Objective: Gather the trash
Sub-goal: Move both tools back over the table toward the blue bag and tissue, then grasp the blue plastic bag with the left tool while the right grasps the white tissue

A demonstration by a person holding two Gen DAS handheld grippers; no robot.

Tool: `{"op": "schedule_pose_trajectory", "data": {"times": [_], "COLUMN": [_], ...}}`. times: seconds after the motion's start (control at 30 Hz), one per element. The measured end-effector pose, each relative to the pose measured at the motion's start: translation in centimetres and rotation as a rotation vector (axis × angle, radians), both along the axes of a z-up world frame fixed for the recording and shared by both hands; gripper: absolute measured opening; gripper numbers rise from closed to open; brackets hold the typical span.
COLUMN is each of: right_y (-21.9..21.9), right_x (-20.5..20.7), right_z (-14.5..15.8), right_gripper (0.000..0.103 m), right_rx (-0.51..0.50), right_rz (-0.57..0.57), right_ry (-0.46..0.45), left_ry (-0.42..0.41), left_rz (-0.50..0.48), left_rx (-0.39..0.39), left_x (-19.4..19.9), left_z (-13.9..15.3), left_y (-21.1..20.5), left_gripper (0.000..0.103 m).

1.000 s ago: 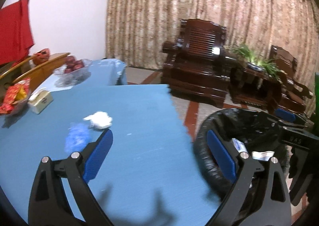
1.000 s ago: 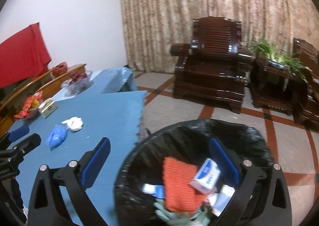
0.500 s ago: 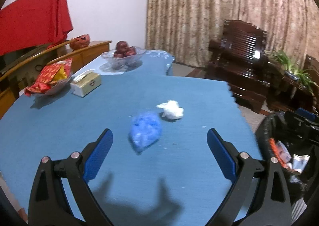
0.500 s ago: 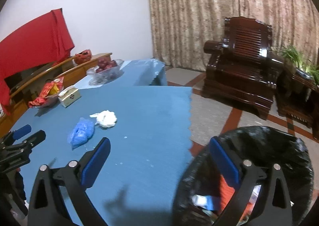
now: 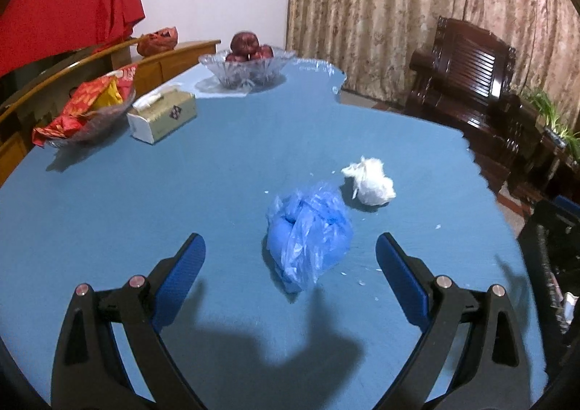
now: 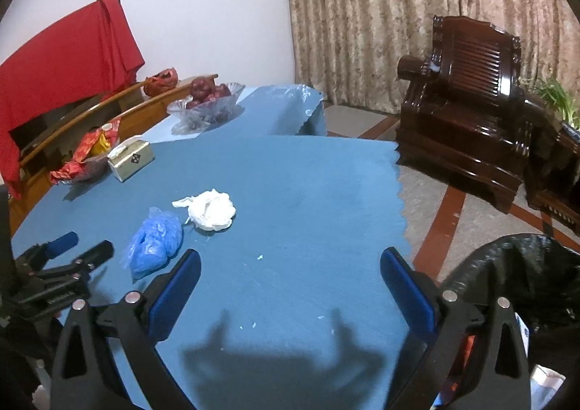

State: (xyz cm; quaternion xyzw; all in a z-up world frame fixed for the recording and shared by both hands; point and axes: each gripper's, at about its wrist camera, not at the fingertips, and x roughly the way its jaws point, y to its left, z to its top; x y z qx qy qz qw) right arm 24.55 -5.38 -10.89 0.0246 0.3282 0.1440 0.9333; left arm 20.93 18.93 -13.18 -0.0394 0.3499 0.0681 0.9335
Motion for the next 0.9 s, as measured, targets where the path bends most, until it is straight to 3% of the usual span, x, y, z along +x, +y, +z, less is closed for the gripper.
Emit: {"op": "schedule_pose_trajectory", "data": {"times": [0.33,0.4,0.6,0.9], "right_y": [1.3,1.8,3.5,8.5], "right_x": [3.8,4.3,5.8,8.2], "right_z": [-1.5,-1.7,-2.5,-3.3], "right_gripper": [0.097,0.097,0.097,0.097], "right_rx": [-0.017,-0.031,-0.05,-0.043], "right_rz": [0.011,0.013,0.035,0.103], "right_ry": [0.034,0.034,0.039,0.044], "left_ry": [0.094,0.107,0.091,0.017], "left_rz": [-0.007,-0.02,-0.043,0.027], "left_rx": [-0.066,-0.096,-0.131,-0.072], "left_x": [4.4,4.9,5.0,4.0], "left_z": [-3.6,-4.0,-3.6,-1.3], "left_y": [0.4,0.3,0.8,4.3], "left_gripper": [0.078,0.062,0.044,0.042]}}
